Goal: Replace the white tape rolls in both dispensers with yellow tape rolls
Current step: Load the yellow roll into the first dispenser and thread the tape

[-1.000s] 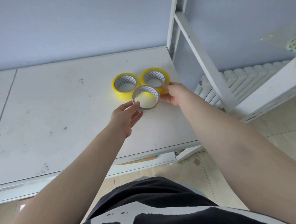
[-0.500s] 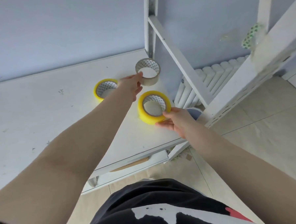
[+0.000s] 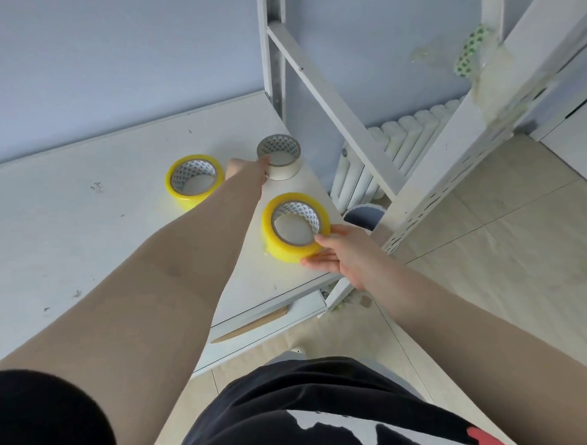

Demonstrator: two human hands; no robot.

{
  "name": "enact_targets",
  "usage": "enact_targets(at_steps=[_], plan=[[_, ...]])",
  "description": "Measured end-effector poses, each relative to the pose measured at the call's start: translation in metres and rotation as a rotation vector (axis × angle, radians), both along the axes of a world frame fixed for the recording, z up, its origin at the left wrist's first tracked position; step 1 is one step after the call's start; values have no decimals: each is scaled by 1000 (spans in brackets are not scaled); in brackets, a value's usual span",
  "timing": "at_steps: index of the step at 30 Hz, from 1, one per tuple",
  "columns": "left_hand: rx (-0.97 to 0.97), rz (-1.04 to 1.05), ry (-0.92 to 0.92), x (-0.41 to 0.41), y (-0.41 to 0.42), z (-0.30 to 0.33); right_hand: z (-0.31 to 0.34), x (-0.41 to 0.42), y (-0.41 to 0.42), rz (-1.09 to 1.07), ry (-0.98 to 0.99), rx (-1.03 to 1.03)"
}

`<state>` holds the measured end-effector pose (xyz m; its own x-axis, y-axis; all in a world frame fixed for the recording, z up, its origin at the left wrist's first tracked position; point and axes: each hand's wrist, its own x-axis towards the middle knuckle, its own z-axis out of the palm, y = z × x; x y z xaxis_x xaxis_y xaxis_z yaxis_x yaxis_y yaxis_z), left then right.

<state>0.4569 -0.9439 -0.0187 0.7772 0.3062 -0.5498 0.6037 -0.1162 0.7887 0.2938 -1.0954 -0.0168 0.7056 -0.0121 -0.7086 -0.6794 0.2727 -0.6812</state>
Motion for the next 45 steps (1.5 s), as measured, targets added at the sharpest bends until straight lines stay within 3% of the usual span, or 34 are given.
enact_targets(at_steps=[4, 11, 16, 22, 28, 35, 45], plan=[[-22, -57, 5, -20, 5, 12, 7, -1, 1, -5, 5, 20], [-273, -298, 46, -131, 42, 20, 22, -2, 8, 15, -52, 46], [-383, -45, -35, -197, 48, 18, 30, -29, 21, 152, -124, 1], [-426, 197, -47, -297, 58, 25, 20, -92, 31, 419, -203, -224], [-513, 448, -56, -399, 83, 13, 2, -157, 68, 573, -178, 13], [-560, 661, -96, -499, 151, -4, -6, -220, 158, 762, -128, 3], [-589, 848, -110, -643, 316, -27, -28, -341, 341, 938, -60, 0]])
